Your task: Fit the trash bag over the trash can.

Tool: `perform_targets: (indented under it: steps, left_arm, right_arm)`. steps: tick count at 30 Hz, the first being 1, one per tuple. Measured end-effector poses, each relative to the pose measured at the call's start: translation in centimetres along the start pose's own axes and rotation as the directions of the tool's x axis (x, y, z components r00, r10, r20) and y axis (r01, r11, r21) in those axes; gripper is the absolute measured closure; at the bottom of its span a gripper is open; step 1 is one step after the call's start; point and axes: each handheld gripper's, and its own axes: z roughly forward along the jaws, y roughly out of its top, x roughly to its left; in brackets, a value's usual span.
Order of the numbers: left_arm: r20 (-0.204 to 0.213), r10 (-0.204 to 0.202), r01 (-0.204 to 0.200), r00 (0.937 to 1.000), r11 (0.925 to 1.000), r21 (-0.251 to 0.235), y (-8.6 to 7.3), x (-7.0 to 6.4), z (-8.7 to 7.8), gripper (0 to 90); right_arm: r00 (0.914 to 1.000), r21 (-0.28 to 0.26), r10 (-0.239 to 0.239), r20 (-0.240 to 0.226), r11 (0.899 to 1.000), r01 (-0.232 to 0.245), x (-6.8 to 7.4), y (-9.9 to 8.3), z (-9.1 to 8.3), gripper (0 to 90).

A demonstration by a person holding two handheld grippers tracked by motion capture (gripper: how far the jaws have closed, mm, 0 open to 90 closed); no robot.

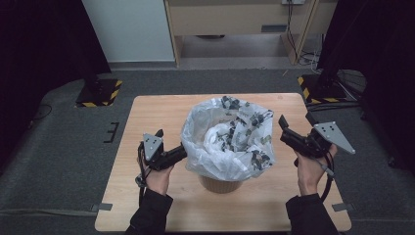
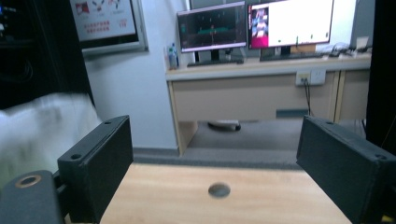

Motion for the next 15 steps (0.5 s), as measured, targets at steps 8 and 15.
perform_targets:
  steps: [8,15]
  left_arm:
    - [0.002,-0.004,0.004,1.0,1.0,0.001,-0.1,0.0,0.0,10.6]
    - [0.004,-0.001,0.001,1.0,1.0,0.0,-0.1,0.0,0.0,10.5]
  right_arm:
    - [0.9962,-0.042,-0.063,-0.059,0.997,0.061,2.5,3.3,1.0,9.4]
    - [0.9925,0.076,-0.121,-0.017,0.99,0.122,2.6,0.5,2.2,9.6]
